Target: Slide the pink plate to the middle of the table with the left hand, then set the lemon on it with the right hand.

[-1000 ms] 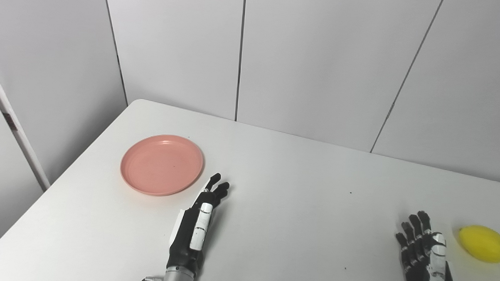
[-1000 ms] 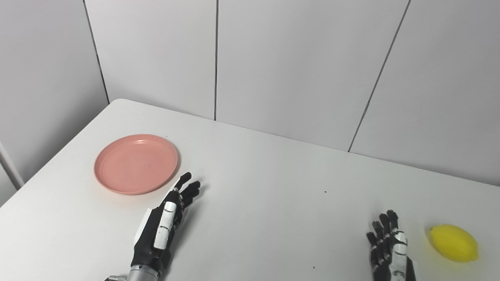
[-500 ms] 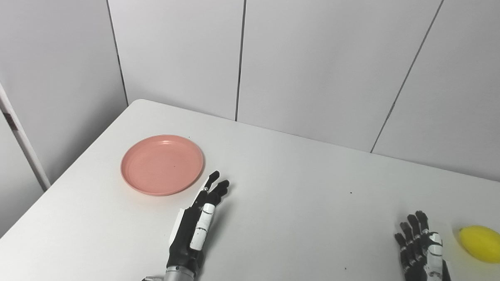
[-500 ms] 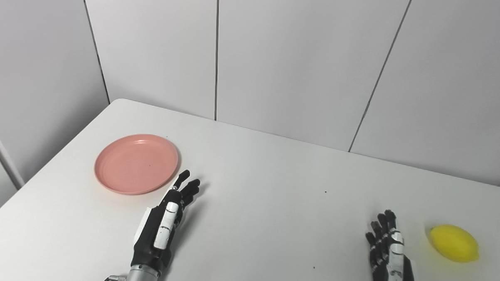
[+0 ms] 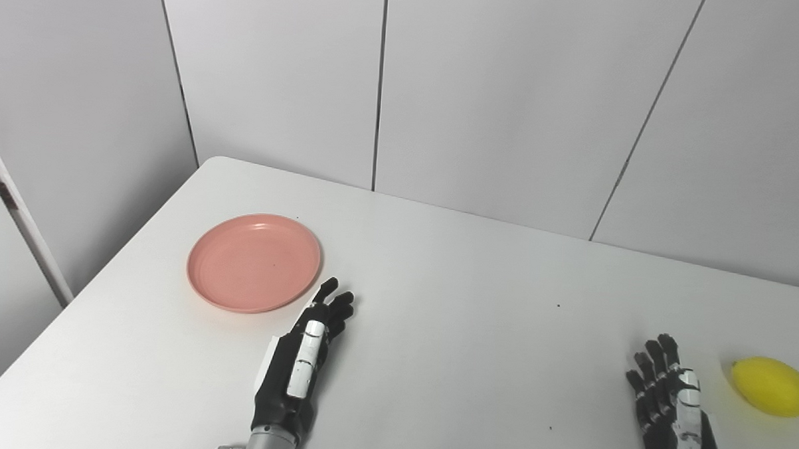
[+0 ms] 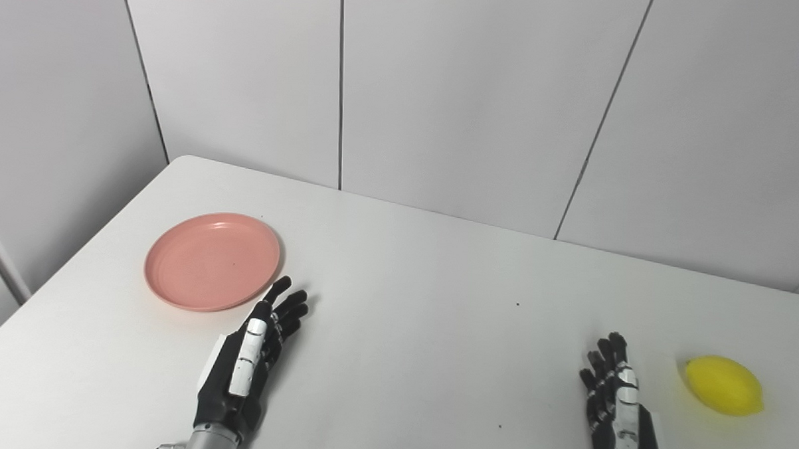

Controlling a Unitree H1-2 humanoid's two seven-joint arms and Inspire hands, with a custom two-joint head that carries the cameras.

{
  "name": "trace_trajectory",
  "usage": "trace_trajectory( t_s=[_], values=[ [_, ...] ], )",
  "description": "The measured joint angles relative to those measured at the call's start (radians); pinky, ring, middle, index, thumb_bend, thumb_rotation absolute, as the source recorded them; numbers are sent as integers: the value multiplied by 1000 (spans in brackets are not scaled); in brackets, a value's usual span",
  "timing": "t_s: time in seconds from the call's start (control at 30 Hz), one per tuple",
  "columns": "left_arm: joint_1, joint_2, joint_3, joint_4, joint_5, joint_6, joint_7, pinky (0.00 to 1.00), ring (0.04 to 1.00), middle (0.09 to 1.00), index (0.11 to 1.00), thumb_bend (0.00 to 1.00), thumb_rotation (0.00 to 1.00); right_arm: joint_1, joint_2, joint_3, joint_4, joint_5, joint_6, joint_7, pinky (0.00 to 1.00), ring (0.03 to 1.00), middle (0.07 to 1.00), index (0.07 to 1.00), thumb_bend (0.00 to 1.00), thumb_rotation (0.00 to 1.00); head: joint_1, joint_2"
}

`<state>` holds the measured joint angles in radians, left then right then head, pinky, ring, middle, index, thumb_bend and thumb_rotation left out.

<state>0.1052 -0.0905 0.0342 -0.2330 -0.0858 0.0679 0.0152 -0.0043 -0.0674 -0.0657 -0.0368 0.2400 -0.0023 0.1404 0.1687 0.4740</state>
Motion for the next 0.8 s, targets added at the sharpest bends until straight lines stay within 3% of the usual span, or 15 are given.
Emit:
trace_trajectory(
  t_s=[0.13, 0.33, 0.5, 0.67, 0.8],
  values=[
    [-34, 23, 19, -61, -18, 72, -2, 901, 879, 862, 886, 804, 924, 0, 4, 0, 1, -1, 0, -1, 1000, 1000, 1000, 1000, 707, 1000, -5, -3],
    [-115, 109, 36, -140, -72, 190, -26, 931, 894, 883, 885, 843, 934, -1, 6, 1, 5, -11, 0, -2, 1000, 1000, 1000, 1000, 709, 1000, -12, -11],
    [-160, 164, 33, -161, -106, 304, -57, 886, 873, 859, 884, 860, 905, -2, 8, 1, 6, -16, 0, -2, 1000, 1000, 1000, 1000, 697, 1000, -15, -11],
    [-214, 204, 55, -180, -128, 343, -67, 861, 870, 859, 871, 880, 901, -2, 9, 1, 6, -22, 0, -3, 1000, 995, 1000, 1000, 704, 1000, -20, -12],
    [-248, 224, 78, -190, -145, 350, -68, 896, 873, 861, 854, 889, 890, -2, 11, 1, 5, -22, 0, -3, 1000, 999, 1000, 1000, 698, 1000, -21, -9]
  ],
)
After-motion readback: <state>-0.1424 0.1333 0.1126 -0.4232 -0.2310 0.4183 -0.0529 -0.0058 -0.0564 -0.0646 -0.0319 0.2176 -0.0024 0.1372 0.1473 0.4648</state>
